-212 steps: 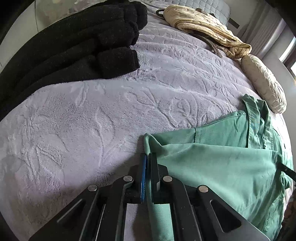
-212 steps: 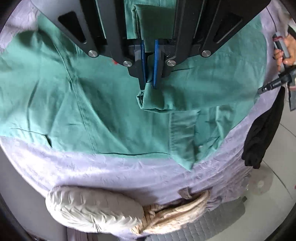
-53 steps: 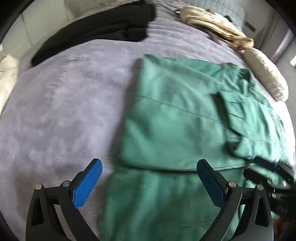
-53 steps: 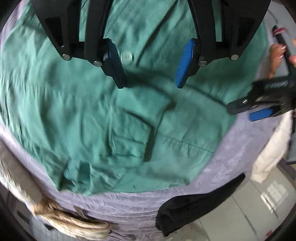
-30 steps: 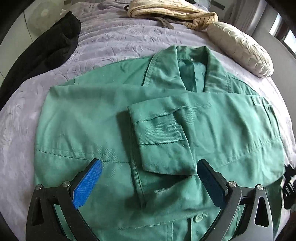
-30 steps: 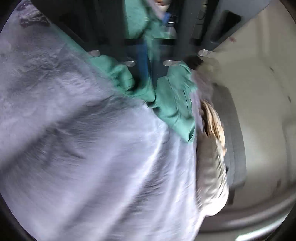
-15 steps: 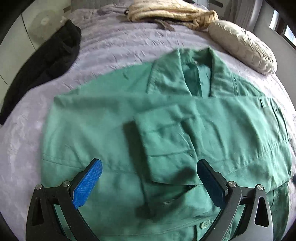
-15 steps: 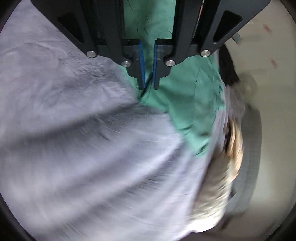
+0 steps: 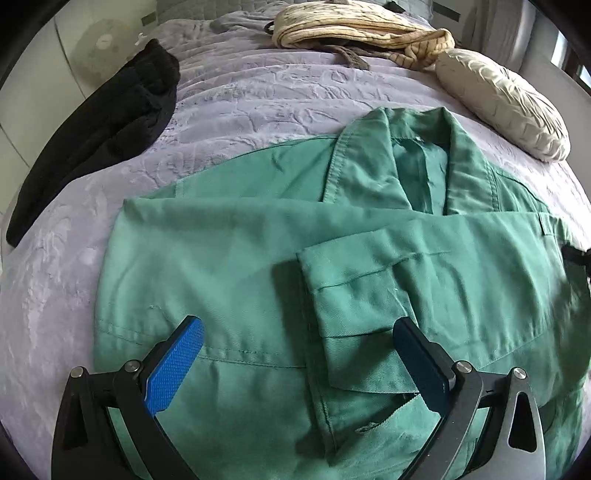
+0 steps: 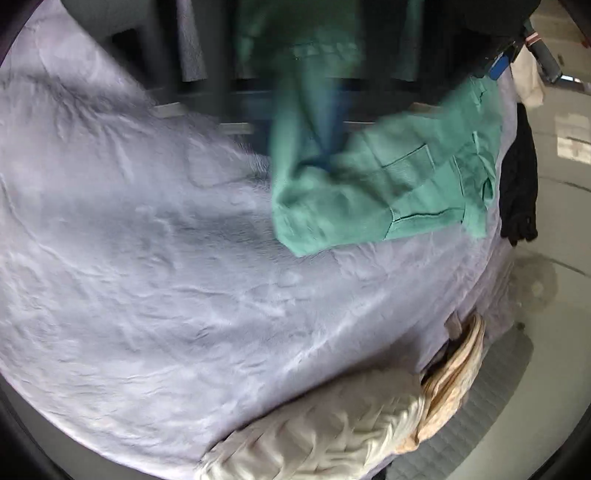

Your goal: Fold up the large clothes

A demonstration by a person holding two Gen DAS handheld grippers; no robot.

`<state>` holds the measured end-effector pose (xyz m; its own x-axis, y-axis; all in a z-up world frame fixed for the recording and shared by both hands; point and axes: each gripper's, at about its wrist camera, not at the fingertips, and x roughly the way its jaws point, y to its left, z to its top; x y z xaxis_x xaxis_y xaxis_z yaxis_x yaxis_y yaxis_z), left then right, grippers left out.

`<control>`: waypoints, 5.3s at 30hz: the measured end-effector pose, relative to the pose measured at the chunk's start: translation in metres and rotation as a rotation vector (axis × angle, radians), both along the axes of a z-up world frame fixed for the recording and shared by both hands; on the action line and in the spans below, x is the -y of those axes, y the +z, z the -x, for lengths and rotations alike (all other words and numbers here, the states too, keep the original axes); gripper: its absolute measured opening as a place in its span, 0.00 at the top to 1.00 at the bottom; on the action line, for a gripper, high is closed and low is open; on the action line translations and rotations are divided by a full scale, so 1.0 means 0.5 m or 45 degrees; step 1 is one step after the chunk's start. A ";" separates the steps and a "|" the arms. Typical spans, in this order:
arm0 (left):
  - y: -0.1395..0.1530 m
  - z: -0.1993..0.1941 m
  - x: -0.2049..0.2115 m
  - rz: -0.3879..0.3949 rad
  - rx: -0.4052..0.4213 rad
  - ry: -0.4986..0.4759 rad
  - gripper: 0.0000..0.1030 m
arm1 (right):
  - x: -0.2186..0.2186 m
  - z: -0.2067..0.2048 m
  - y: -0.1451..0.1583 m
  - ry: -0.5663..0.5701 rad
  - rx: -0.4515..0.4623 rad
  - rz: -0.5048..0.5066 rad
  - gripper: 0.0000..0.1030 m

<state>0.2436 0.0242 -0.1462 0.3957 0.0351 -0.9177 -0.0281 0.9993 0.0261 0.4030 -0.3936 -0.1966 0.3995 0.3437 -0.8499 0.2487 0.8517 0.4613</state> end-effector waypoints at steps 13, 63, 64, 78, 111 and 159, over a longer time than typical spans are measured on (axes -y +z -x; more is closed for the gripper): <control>0.020 -0.034 -0.030 -0.051 0.007 -0.030 0.00 | 0.040 0.045 0.032 -0.109 0.034 -0.011 0.93; 0.093 0.380 0.037 -0.029 -0.274 0.143 0.00 | -0.077 0.411 0.113 0.273 -0.162 -0.040 0.20; 0.095 0.382 0.036 -0.028 -0.280 0.144 0.00 | -0.081 0.413 0.117 0.283 -0.157 -0.035 0.18; 0.103 0.441 0.012 0.005 -0.350 0.175 0.00 | -0.117 0.454 0.120 0.350 -0.261 -0.062 0.15; 0.073 0.636 -0.145 0.012 -0.437 0.031 0.00 | -0.166 0.668 0.104 0.082 -0.354 -0.156 0.15; 0.107 0.727 -0.417 0.921 -0.395 0.185 0.83 | -0.022 0.766 0.069 0.042 -0.255 -0.701 0.92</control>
<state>-0.1198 0.2330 -0.0928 0.1559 -0.5793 -0.8001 -0.2569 0.7583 -0.5991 0.0198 -0.3823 -0.1620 0.2312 0.7655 -0.6004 0.3542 0.5086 0.7848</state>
